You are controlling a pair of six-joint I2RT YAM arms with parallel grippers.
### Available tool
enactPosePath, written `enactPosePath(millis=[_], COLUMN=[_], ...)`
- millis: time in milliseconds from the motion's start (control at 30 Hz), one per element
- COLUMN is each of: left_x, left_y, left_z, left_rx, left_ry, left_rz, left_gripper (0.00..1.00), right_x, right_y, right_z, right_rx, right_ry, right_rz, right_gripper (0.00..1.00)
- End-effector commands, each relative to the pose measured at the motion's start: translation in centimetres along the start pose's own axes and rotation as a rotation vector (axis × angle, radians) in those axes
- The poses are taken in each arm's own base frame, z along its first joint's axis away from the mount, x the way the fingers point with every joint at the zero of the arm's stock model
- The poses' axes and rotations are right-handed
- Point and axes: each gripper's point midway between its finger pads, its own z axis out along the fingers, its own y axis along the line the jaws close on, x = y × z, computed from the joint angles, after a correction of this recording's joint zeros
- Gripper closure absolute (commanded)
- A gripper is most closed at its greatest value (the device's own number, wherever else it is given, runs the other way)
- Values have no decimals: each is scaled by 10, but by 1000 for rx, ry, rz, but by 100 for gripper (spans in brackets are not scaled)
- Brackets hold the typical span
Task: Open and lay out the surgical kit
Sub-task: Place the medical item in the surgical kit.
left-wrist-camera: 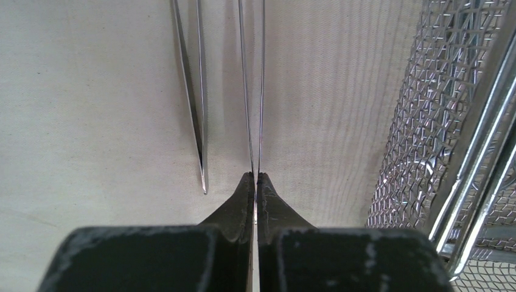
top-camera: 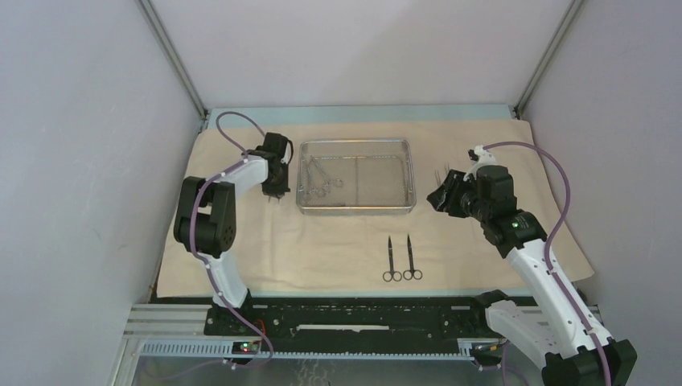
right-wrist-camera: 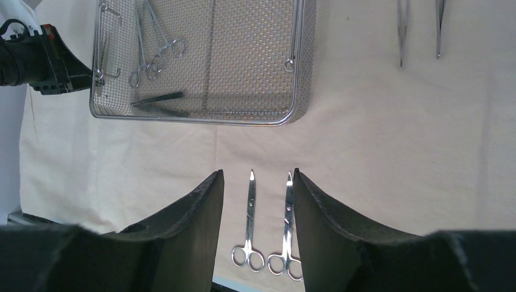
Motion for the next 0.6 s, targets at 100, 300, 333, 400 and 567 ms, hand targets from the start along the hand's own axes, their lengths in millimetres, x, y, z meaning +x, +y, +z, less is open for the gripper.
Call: enactPosePath(millis=[100, 300, 333, 400, 567], left_x=[-15, -16, -16, -16, -19], left_y=[-1, -1, -1, -1, 0], left_z=[-2, -1, -1, 0, 1], left_rx=[15, 10, 10, 8, 4], left_ry=[-23, -19, -18, -17, -16], left_rz=[15, 16, 15, 17, 12], left_gripper=[99, 96, 96, 96, 96], right_x=[-15, -16, -16, -16, -16], right_y=[7, 7, 7, 7, 7], right_z=[-5, -6, -5, -6, -6], right_rx=[-31, -32, -32, -32, -33], right_ry=[-60, -62, -61, -62, -61], right_rz=[-12, -12, -12, -11, -12], right_gripper=[46, 46, 46, 46, 46])
